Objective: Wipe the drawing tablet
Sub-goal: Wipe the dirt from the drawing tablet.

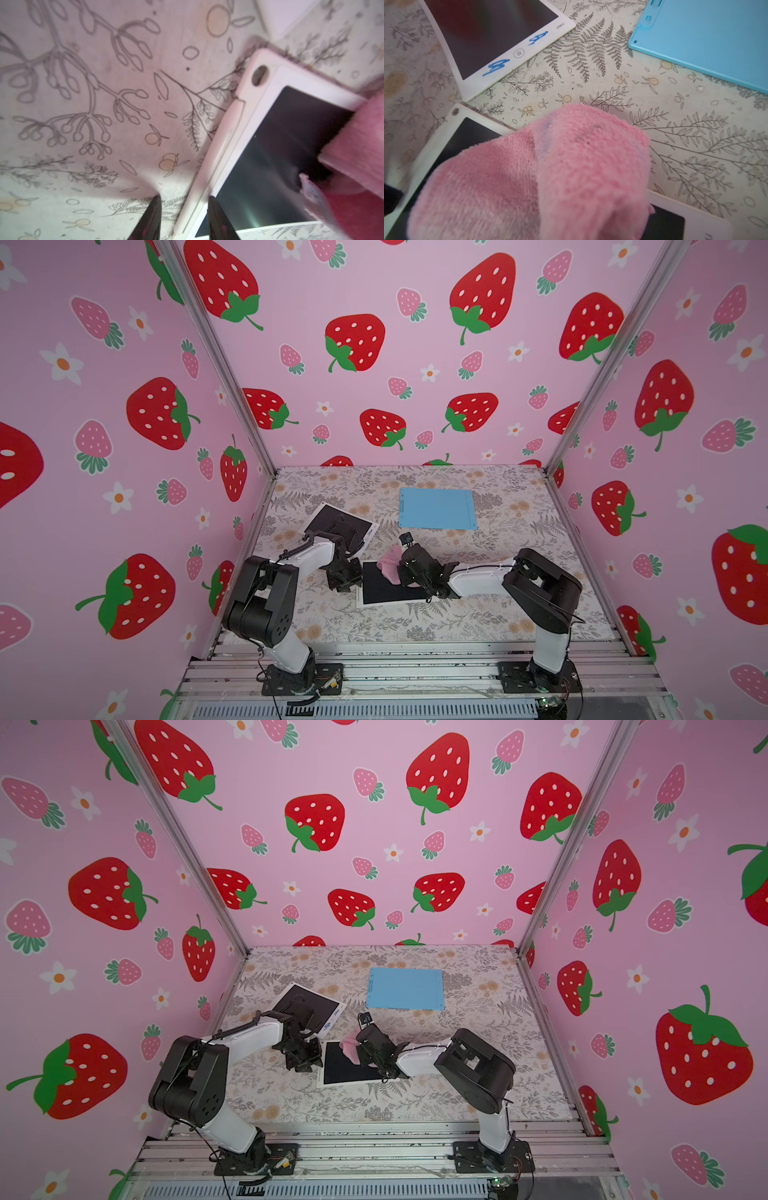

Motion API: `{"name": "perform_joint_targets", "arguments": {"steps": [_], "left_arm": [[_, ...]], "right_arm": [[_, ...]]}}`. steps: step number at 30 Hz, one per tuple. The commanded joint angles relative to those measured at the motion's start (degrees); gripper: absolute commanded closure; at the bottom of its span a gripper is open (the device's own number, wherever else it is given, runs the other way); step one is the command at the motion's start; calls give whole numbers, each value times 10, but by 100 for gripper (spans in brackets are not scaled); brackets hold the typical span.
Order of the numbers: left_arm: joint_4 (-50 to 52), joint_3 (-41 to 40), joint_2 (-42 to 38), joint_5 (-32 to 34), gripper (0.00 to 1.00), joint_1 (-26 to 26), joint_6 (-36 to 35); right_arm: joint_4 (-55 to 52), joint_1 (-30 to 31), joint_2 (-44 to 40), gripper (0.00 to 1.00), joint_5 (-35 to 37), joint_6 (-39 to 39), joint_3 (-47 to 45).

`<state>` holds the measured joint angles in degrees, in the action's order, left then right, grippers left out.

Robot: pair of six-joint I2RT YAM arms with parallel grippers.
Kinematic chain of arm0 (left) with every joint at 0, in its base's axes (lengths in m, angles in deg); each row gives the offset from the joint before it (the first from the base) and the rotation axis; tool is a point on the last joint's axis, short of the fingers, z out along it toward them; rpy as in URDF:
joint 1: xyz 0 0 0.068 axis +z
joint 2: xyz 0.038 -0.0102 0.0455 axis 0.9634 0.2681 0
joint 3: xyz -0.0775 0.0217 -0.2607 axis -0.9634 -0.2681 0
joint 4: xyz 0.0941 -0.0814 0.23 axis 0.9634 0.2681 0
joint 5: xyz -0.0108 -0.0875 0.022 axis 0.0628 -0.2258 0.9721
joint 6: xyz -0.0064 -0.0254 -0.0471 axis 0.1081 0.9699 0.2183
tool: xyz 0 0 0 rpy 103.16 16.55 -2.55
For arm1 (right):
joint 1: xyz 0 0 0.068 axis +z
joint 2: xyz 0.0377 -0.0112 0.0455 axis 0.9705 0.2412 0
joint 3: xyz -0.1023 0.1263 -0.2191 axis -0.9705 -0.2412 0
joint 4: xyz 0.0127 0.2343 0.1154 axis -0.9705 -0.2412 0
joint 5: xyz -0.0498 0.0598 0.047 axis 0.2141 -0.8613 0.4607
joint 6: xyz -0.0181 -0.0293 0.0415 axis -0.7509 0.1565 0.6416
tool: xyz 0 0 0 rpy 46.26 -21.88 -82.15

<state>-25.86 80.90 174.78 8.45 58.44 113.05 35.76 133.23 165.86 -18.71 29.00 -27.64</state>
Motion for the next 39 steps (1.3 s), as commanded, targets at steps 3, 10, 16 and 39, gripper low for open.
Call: {"name": "perform_joint_targets", "arguments": {"steps": [3, 10, 16, 39], "left_arm": [[18, -22, 34, 47, 69, -9, 17], [23, -26, 55, 66, 74, -9, 38], [7, -30, 69, 54, 76, -11, 44], [-3, -34, 75, 54, 80, -24, 59]], "right_arm": [[17, 16, 43, 99, 52, -32, 1], [4, -7, 33, 100, 180, 9, -86], [2, -25, 6, 100, 178, 5, -129], [8, 23, 13, 100, 126, -26, -102]]}}
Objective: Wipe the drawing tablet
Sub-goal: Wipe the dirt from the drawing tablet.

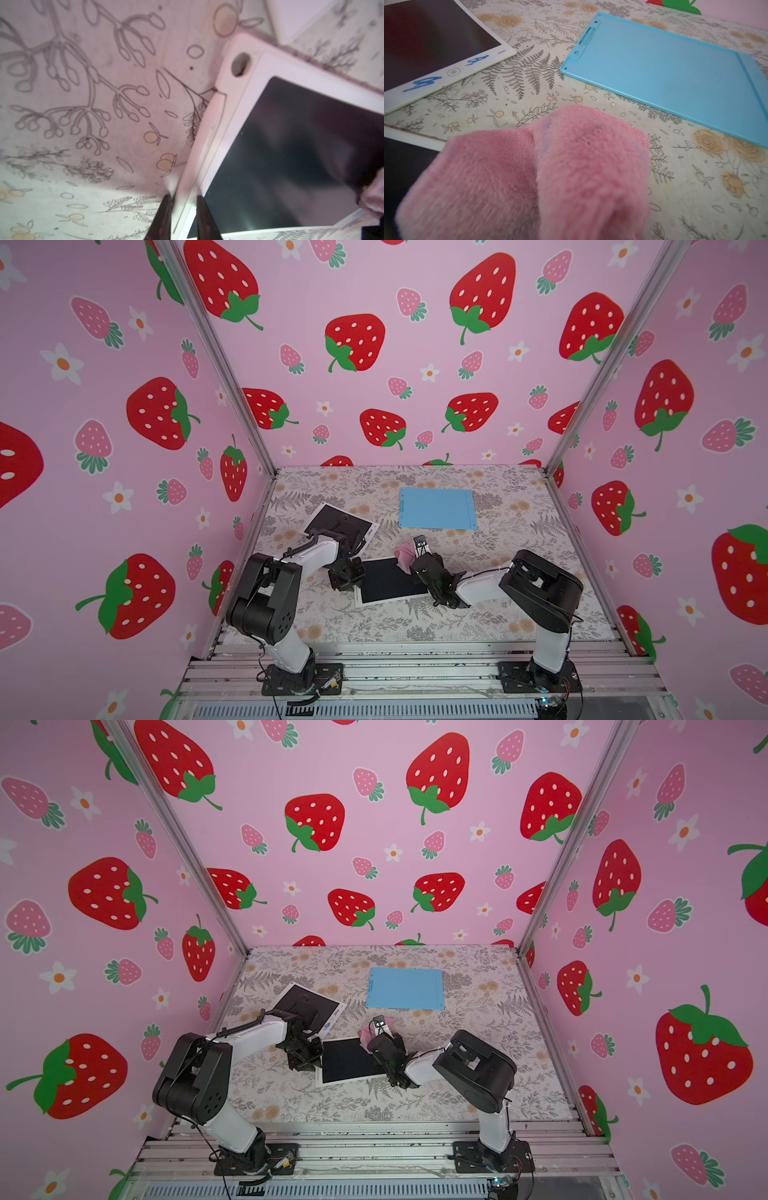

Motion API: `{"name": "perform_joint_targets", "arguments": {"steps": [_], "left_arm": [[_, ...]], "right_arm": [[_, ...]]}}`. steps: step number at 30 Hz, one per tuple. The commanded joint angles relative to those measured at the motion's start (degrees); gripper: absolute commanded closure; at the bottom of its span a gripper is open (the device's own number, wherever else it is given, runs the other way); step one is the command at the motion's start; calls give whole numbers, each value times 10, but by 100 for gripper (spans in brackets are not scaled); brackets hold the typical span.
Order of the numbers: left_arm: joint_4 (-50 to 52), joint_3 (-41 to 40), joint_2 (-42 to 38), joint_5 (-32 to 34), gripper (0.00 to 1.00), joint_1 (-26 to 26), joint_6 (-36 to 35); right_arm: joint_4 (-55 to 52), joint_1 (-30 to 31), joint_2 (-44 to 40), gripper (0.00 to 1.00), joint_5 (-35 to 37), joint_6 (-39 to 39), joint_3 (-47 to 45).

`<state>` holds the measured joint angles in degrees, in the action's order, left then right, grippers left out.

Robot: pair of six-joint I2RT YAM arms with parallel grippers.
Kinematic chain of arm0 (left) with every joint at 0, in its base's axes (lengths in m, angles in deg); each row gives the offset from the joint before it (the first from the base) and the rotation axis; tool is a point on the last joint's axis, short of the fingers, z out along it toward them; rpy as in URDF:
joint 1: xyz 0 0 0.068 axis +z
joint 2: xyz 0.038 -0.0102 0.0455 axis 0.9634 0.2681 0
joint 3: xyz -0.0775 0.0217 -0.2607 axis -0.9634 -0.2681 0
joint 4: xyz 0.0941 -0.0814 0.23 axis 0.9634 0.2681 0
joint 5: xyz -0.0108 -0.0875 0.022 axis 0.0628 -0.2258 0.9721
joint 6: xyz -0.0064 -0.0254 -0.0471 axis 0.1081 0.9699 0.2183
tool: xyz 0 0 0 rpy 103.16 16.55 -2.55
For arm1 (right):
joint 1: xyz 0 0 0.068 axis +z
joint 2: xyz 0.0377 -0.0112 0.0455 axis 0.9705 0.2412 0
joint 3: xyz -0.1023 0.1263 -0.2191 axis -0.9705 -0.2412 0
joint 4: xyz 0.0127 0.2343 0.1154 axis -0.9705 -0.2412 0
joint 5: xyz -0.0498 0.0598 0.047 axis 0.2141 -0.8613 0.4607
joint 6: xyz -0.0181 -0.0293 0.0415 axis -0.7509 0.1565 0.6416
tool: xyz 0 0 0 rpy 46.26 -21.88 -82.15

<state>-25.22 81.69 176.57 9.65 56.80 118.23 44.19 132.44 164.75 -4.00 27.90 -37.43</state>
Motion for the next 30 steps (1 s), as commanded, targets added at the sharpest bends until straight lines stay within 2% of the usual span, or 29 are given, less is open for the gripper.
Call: {"name": "perform_joint_targets", "arguments": {"steps": [1, 3, 5, 9, 12, 15, 18, 20, 23, 27, 30], "left_arm": [[-9, -41, 58, 42, 80, -9, 8], [-9, -40, 62, 42, 81, -9, 8], [-9, -42, 63, 42, 81, -9, 8], [-12, -47, 62, 42, 81, -9, 7], [-14, -50, 61, 42, 81, -9, 9], [-15, -48, 61, 42, 81, -9, 9], [-15, -45, 63, 42, 81, -9, 10], [-13, -44, 62, 42, 81, -9, 9], [-11, -44, 62, 42, 81, -9, 6], [-10, -43, 62, 42, 81, -9, 1], [-11, -41, 64, 42, 82, -8, 1]], "right_arm": [[-76, 47, 31, 100, -20, -21, 13], [-77, 69, 49, 100, -21, -26, 50], [-78, 65, 54, 100, -17, -17, 63], [-89, -17, 25, 100, -20, 33, 11], [-79, -62, -2, 100, -29, 19, -33], [-64, -27, 6, 100, -55, -28, -12], [-73, 45, 53, 100, -37, -67, 75], [-85, 58, 78, 100, -29, -63, 119], [-104, 20, 79, 100, -17, -30, 115], [-103, -79, 34, 100, -47, 8, 27], [-81, -79, 17, 100, -67, -27, 4]]}}
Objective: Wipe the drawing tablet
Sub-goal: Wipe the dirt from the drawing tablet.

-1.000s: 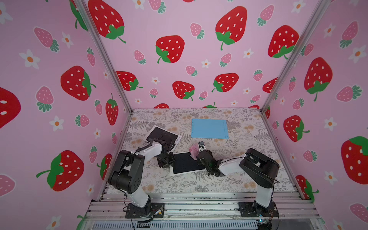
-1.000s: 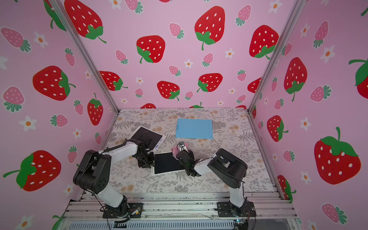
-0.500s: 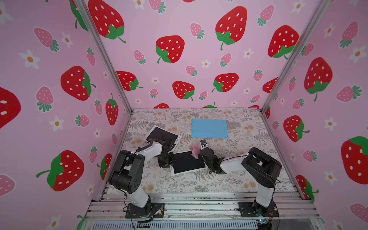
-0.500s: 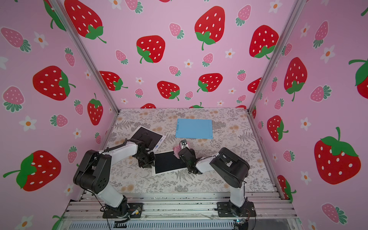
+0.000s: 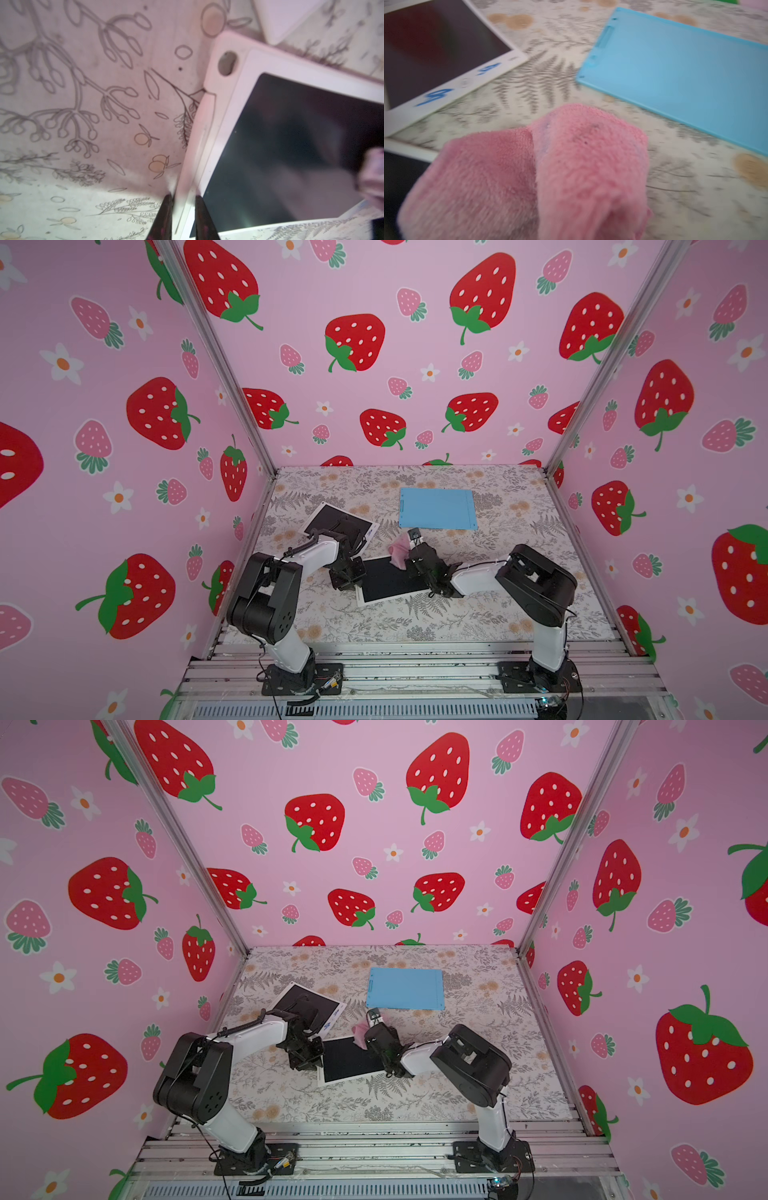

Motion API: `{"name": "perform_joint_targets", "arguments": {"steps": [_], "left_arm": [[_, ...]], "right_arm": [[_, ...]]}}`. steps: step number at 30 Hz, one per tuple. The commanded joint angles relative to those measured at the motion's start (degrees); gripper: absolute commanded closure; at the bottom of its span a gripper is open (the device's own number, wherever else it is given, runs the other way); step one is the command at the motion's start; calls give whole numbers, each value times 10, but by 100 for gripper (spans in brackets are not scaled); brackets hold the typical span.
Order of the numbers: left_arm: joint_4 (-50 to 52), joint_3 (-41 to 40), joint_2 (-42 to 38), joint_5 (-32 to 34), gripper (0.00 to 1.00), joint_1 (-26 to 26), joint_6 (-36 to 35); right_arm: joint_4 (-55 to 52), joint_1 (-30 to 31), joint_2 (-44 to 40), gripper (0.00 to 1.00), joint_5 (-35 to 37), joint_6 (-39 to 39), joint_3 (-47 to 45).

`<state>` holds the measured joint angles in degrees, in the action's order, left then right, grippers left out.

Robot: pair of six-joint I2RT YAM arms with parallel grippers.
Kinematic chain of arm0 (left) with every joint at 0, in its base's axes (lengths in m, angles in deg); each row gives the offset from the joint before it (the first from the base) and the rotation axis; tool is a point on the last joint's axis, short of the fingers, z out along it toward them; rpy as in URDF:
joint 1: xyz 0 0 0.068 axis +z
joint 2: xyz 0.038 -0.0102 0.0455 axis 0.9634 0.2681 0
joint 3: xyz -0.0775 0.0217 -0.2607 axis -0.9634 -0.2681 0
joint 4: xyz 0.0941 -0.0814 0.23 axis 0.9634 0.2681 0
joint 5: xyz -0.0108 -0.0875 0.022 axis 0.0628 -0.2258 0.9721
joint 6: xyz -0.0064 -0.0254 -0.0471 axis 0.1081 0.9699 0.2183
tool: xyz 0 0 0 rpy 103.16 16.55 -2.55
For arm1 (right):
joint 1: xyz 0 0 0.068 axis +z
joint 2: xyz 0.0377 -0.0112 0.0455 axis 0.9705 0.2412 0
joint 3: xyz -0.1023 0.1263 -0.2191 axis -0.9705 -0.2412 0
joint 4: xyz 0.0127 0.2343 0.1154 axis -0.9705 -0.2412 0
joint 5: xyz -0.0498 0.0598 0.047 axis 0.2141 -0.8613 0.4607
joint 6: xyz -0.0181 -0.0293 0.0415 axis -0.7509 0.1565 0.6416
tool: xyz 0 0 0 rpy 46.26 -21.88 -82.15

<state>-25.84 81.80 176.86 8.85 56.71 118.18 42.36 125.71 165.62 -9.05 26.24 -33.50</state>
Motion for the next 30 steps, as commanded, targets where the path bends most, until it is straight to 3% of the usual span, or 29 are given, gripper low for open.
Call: {"name": "perform_joint_targets", "arguments": {"steps": [1, 5, 7, 13, 16, 21, 23, 27, 30], "left_arm": [[-5, -40, 61, 50, 82, -9, 1], [-1, -33, 63, 50, 82, -8, 1], [1, -33, 62, 50, 82, -8, 1], [-6, -37, 64, 50, 82, -8, 0], [-9, -36, 67, 50, 82, -8, 0], [-11, -27, 76, 31, 83, -8, -2], [-10, -25, 77, 32, 83, -8, -3], [-10, -27, 76, 31, 83, -8, -4], [-11, -28, 77, 30, 83, -8, -4]], "right_arm": [[-63, 4, 11, 100, -26, -15, -27], [-75, 104, 57, 100, 3, -35, 58], [-87, 113, 65, 100, 21, -21, 76], [-88, 3, 12, 100, 7, 25, -29], [-67, -2, -9, 100, -19, -4, -55], [-79, 118, 40, 100, -23, -32, 41], [-85, 137, 54, 100, -3, -24, 58], [-95, 67, 31, 100, -10, 44, -9], [-73, 25, -10, 100, -24, 33, -79]]}}
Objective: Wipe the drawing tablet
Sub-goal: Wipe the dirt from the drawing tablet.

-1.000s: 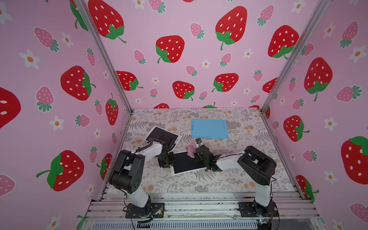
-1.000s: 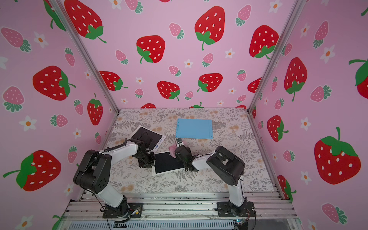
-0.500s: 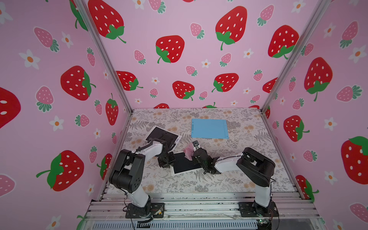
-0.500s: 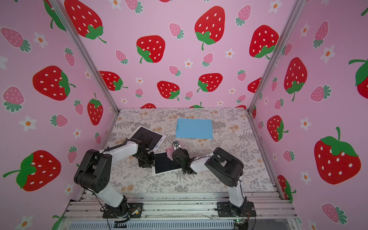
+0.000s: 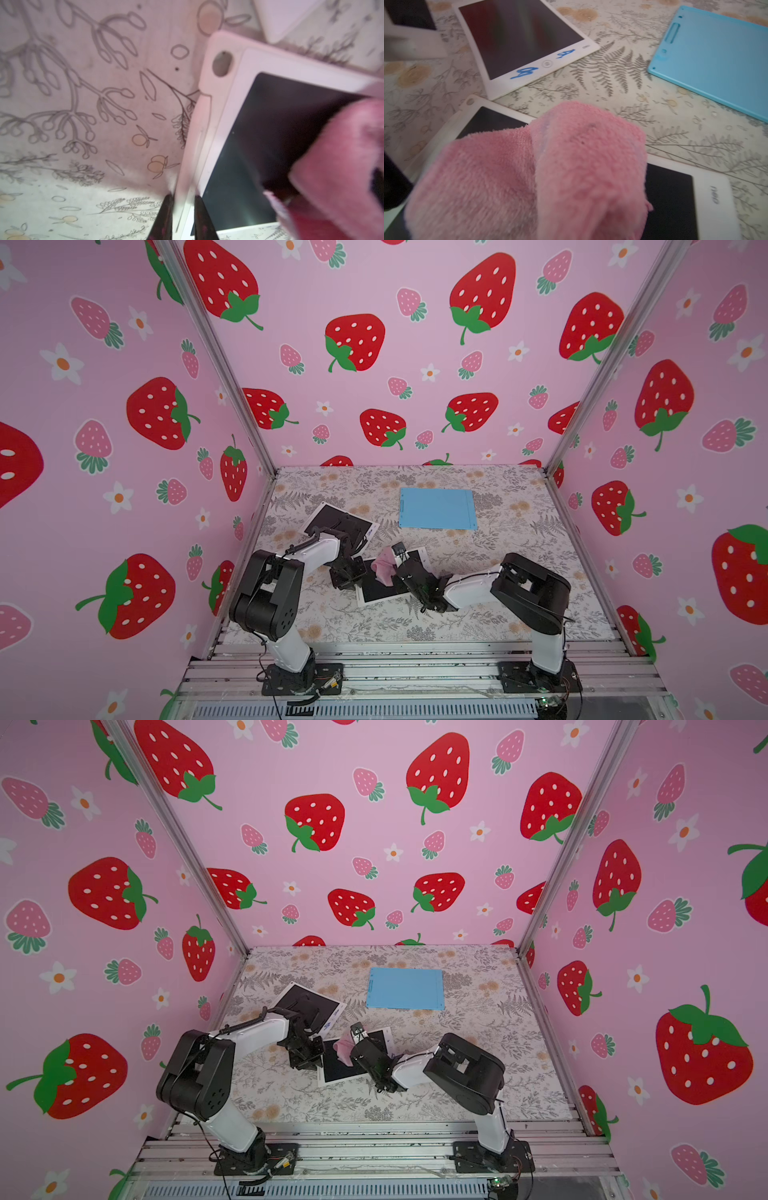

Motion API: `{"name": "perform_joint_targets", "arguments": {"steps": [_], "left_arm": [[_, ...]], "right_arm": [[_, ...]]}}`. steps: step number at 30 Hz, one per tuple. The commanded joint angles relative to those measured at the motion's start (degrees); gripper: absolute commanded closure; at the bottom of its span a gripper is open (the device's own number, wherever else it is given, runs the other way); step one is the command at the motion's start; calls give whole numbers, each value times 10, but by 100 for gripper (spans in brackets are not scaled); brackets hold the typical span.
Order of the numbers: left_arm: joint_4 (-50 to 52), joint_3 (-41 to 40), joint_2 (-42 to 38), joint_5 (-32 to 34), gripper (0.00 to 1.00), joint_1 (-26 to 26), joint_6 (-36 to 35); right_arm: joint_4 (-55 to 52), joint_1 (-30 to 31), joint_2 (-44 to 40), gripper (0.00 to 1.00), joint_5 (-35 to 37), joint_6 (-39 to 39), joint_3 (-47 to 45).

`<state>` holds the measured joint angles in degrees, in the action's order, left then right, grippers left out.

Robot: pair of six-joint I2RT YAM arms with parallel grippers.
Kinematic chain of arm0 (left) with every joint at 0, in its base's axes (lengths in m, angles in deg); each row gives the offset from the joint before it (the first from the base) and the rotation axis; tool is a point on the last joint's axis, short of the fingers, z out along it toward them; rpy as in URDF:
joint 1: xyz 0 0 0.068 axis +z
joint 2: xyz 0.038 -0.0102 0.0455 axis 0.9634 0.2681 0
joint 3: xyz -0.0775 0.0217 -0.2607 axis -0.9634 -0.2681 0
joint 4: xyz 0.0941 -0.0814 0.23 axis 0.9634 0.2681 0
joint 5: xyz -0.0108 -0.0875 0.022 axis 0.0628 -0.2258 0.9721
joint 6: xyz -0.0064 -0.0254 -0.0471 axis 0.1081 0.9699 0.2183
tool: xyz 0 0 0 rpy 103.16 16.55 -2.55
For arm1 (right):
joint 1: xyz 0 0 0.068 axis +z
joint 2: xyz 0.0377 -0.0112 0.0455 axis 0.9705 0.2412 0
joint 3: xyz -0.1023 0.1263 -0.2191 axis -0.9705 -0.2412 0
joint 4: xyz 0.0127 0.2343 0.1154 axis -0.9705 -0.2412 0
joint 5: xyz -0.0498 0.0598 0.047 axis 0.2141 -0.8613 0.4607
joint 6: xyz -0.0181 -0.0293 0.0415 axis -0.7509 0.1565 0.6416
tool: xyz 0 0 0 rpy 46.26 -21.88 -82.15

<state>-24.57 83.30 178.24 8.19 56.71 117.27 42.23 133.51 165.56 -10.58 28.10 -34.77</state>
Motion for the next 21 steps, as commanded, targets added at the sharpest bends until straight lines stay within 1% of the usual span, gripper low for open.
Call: {"name": "perform_joint_targets", "arguments": {"steps": [1, 2, 4, 6, 8, 10, 12, 14, 15, 17, 19, 21], "left_arm": [[-24, -41, 63, 37, 83, -8, 5], [-24, -40, 64, 37, 83, -8, 5], [-25, -39, 65, 35, 83, -8, 5], [-23, -36, 67, 34, 83, -8, 5], [-19, -32, 69, 35, 83, -8, 3], [-16, -31, 69, 37, 83, -8, 0], [-16, -32, 69, 38, 84, -8, -2], [-17, -33, 71, 38, 84, -8, -1], [-18, -34, 72, 38, 84, -8, -1], [-20, -34, 74, 38, 84, -8, -1], [-20, -33, 75, 38, 84, -8, -2], [-18, -30, 77, 40, 84, -8, -3]], "right_arm": [[-65, -50, -17, 100, -12, -1, -76], [-65, -36, -21, 100, -14, -10, -76], [-65, 9, -14, 100, -13, -23, -55], [-68, 68, 14, 100, -6, -35, -7], [-69, 94, 36, 100, 15, -33, 22], [-78, 77, 39, 100, 29, 1, 13], [-81, 29, 17, 100, 24, 44, -33], [-78, -10, -11, 100, 23, 64, -86], [-74, -20, -23, 100, 24, 63, -108], [-64, -11, -35, 100, 16, 41, -126], [-65, 25, -31, 100, 18, 25, -110], [-69, 73, -11, 100, 13, 12, -67]]}}
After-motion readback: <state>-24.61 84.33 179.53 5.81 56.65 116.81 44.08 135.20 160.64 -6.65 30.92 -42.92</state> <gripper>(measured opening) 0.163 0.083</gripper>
